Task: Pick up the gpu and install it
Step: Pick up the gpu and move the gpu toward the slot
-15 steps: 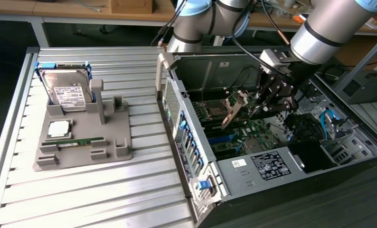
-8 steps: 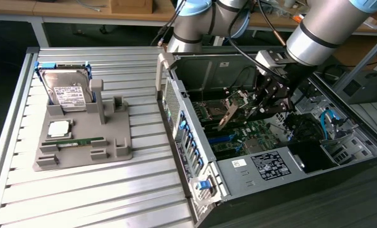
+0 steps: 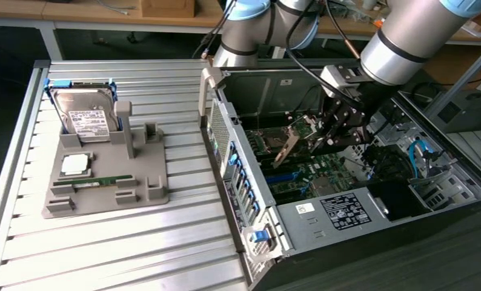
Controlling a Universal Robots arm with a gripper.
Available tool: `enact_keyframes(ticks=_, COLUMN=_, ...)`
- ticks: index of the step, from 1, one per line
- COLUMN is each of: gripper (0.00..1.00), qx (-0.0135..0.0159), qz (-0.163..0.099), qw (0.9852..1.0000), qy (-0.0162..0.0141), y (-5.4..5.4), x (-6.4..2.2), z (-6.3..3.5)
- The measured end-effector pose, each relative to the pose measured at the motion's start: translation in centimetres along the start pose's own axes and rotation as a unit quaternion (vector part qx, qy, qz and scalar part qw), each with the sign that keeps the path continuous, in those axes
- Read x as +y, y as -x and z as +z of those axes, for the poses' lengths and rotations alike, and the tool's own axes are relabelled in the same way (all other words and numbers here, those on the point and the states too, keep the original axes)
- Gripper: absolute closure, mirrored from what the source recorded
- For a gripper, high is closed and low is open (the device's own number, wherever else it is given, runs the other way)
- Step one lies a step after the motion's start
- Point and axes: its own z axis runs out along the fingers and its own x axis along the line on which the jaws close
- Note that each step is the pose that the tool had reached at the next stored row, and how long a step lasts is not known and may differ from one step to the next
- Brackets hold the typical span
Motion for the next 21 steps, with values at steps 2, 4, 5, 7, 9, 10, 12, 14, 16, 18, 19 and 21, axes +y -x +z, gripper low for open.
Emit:
enact_keyframes(ticks=2, gripper=0.73, qx=-0.0002, qz=0.000, qw=1.0000, qy=0.0000, y=0.0, x=0.17, z=0.00)
enact_keyframes(ticks=4, gripper=0.73, qx=-0.0007, qz=0.000, qw=1.0000, qy=0.0000, y=-0.1, x=0.40, z=0.03)
enact_keyframes(ticks=5, gripper=0.73, qx=-0.0008, qz=0.000, qw=1.0000, qy=0.0000, y=-0.1, x=0.58, z=0.04)
enact_keyframes(ticks=7, gripper=0.73, qx=-0.0010, qz=0.000, qw=1.0000, qy=0.0000, y=-0.2, x=1.00, z=0.06)
enact_keyframes(ticks=9, gripper=0.73, qx=-0.0013, qz=0.000, qw=1.0000, qy=0.0000, y=-0.2, x=1.37, z=0.10)
enact_keyframes(ticks=10, gripper=0.73, qx=-0.0013, qz=0.000, qw=1.0000, qy=0.0000, y=-0.2, x=1.52, z=0.10)
enact_keyframes(ticks=12, gripper=0.73, qx=-0.0013, qz=0.000, qw=1.0000, qy=0.0000, y=-0.2, x=1.77, z=0.11)
enact_keyframes(ticks=14, gripper=0.73, qx=-0.0013, qz=0.000, qw=1.0000, qy=0.0000, y=-0.2, x=2.03, z=0.14)
enact_keyframes(ticks=16, gripper=0.73, qx=-0.0013, qz=0.000, qw=1.0000, qy=-0.0001, y=-0.2, x=2.59, z=0.16)
enact_keyframes(ticks=18, gripper=0.73, qx=-0.0014, qz=0.000, qw=1.0000, qy=-0.0002, y=-0.2, x=3.19, z=0.20)
enact_keyframes(ticks=19, gripper=0.73, qx=-0.0016, qz=0.000, qw=1.0000, qy=-0.0002, y=-0.2, x=3.43, z=0.20)
enact_keyframes(ticks=21, gripper=0.73, qx=-0.0021, qz=0.000, qw=1.0000, qy=-0.0002, y=-0.3, x=3.87, z=0.22)
